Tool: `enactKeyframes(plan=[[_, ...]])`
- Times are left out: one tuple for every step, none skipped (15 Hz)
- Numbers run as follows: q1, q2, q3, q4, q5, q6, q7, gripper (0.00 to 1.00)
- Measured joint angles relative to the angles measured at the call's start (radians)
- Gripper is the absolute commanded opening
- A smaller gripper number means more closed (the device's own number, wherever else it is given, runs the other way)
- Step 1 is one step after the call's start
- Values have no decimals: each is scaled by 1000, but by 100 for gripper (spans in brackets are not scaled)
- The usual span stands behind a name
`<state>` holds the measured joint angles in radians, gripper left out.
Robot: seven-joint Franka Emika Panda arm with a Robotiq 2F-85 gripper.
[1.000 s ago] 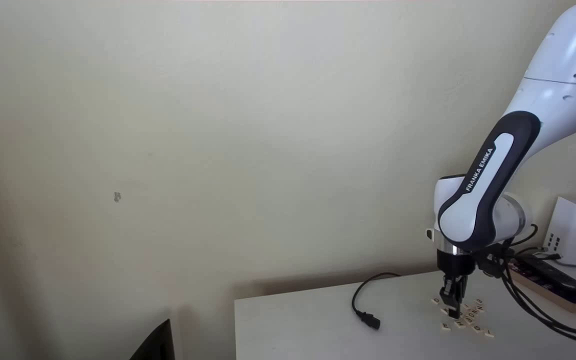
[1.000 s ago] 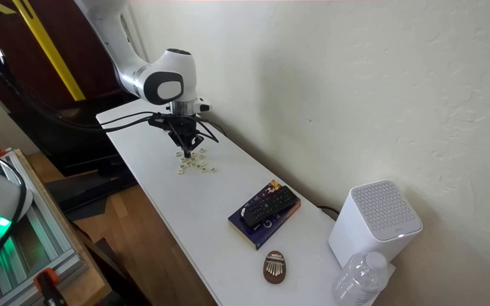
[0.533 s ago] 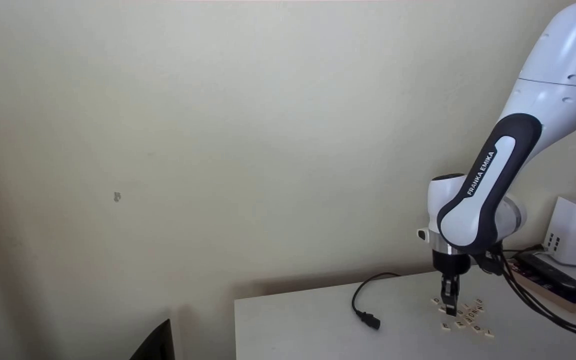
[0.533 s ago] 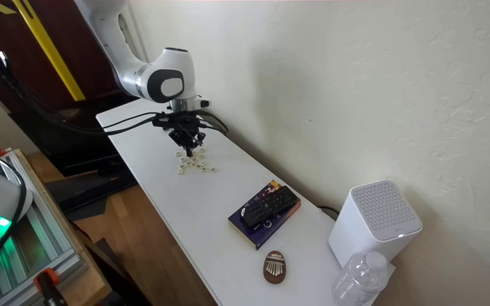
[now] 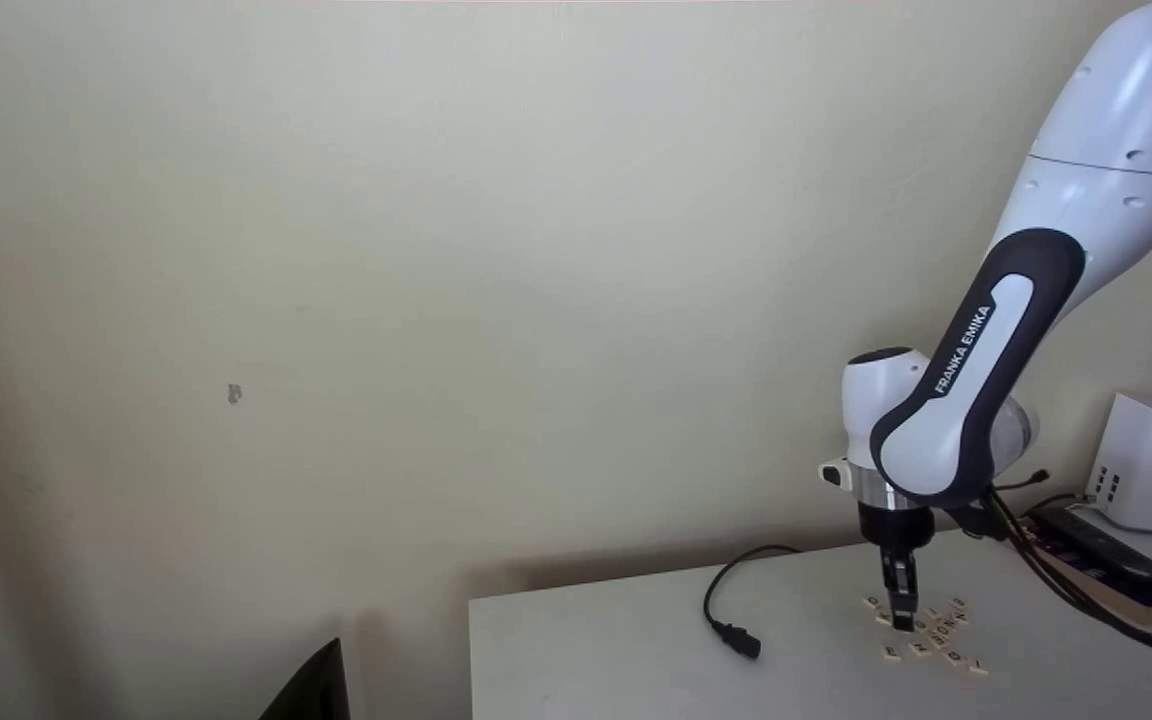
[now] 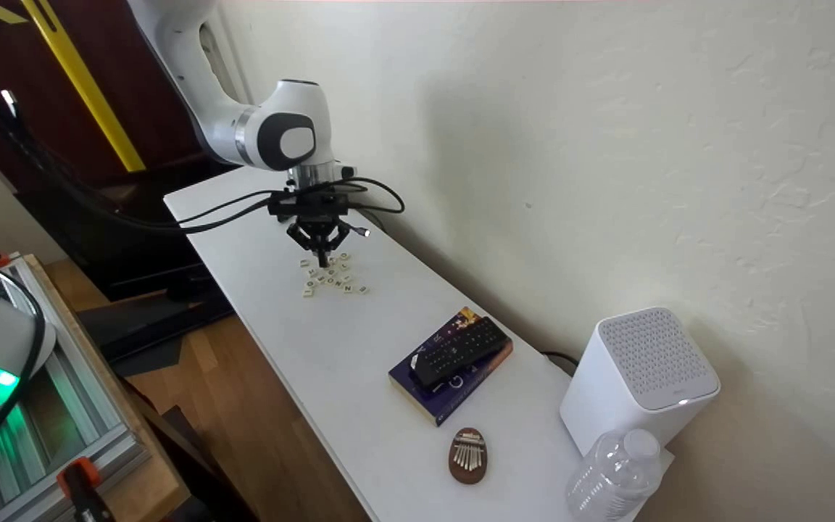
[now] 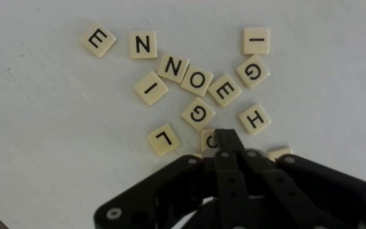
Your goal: Align 3 letters in a straight line
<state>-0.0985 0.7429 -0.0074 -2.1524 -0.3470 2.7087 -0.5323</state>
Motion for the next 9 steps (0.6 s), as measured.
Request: enactKeyframes(plan=[[2,1,1,4,-8,-9,-11,0],[5,1,1,6,-15,-18,-21,0],[9,2,1,9,-22,-28,-31,0],[13,2,1,12,-29,-39,-38,0],[17,3,1,13,-35,-49,-46,0],[22,3,0,14,-42,-53,-51,0],[26,3,-2,14,-50,-55,-53,0],[30,3,-3,14,-59,-56,-55,0],[34,3,-6,14,-70,-56,-57,0]])
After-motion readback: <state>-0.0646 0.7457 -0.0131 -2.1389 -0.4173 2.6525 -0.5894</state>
